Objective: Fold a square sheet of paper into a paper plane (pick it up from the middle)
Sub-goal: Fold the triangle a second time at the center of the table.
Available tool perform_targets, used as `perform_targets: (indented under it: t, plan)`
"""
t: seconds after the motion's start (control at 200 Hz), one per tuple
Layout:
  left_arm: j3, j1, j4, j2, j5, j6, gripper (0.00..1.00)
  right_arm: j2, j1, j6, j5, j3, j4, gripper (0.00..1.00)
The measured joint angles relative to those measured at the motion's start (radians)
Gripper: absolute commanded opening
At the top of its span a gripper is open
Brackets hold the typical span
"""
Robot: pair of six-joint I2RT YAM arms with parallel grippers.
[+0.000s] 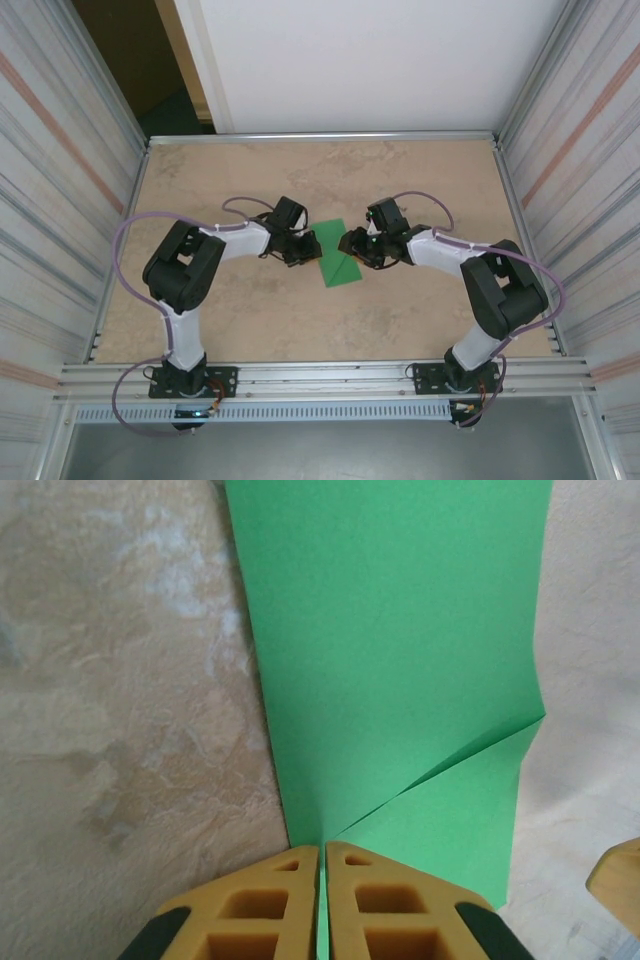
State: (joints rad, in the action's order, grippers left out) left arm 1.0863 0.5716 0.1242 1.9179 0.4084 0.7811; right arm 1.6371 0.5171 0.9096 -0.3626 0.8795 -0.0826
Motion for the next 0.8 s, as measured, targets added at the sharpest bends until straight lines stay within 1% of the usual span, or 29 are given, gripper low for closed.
perform_targets:
  t: [0.286,0.506,0.802]
  plan:
    - [0.0,0.001,0.002,0.002,-0.002,0.0,0.1,0.061,0.0,0.026,0.005,0.04,-0.024,0.45]
    - [-0.007,0.0,-0.008,0.002,-0.002,0.002,0.1,0.114,0.001,0.03,0.011,0.076,-0.053,0.4]
    - [-0.01,0.0,-0.013,0.002,-0.002,0.002,0.1,0.176,0.002,0.03,0.0,0.106,-0.05,0.33]
